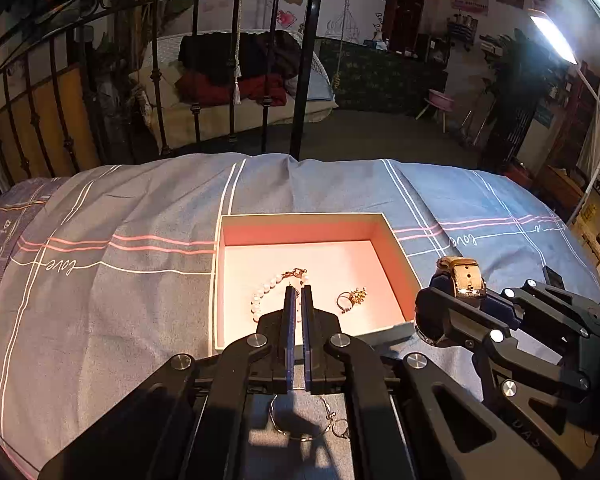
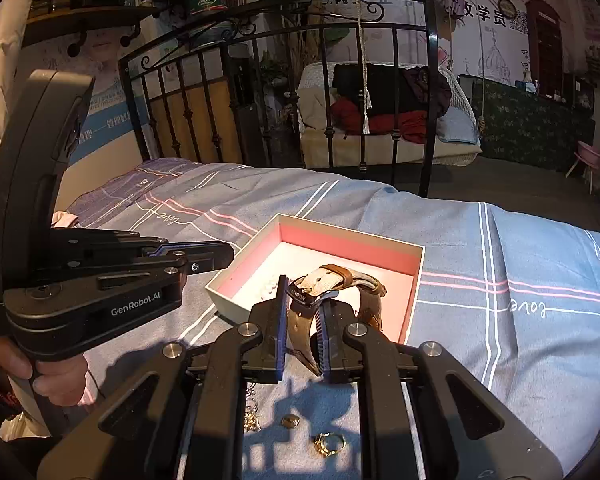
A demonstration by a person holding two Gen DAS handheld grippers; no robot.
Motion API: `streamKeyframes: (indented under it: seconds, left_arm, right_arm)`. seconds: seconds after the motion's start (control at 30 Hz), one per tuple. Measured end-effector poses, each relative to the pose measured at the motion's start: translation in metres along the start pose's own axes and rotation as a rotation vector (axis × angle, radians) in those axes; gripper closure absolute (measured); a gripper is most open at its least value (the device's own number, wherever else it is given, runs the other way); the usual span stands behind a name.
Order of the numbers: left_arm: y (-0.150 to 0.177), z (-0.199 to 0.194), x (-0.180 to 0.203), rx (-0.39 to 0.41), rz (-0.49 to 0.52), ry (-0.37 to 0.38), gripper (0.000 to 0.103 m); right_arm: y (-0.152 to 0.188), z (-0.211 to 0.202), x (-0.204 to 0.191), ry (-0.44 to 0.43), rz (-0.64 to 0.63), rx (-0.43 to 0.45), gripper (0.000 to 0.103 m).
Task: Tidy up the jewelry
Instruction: 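Lower the watch into the box and open the right tool while the left tool carries the hoop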
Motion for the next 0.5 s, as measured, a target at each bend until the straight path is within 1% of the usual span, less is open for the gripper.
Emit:
streamKeyframes:
  seconds: [0.13,0.27,0.37,0.5]
  left_arm:
    - [-0.016,0.021,0.0,-0.02,-0.013,-0.025,0.1]
    - [-0.027,0.042,0.001,-0.061,-0.02,-0.027,0.1]
    - [-0.03,0.058,0.004,-0.094,-0.019,-0.027,0.1]
    - [-0.027,0.074,0.009,-0.121,-0.01,-0.028,0.1]
  right_arm:
    - [-0.014,0.028,0.015,0.023,0.005,-0.037,0.09]
    - [-0.019,0.057,0.036,0.045,0.037,-0.094,0.09]
    - [-0.013,0.076,0.047,0.067,0.049,-0.143,0.09]
    - [-0.003,0.085,0.057,0.068,0.082,-0.169,0.09]
Point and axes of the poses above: each gripper's, at about its wrist camera, not at the fingertips, and z roughly the way its jaws point, x to its right, y to its underside, the point moved 1 cm from there along z, roughly the way its jaws point, and after that the axes turned 14 degrees about -y, right-handed, at the moved point
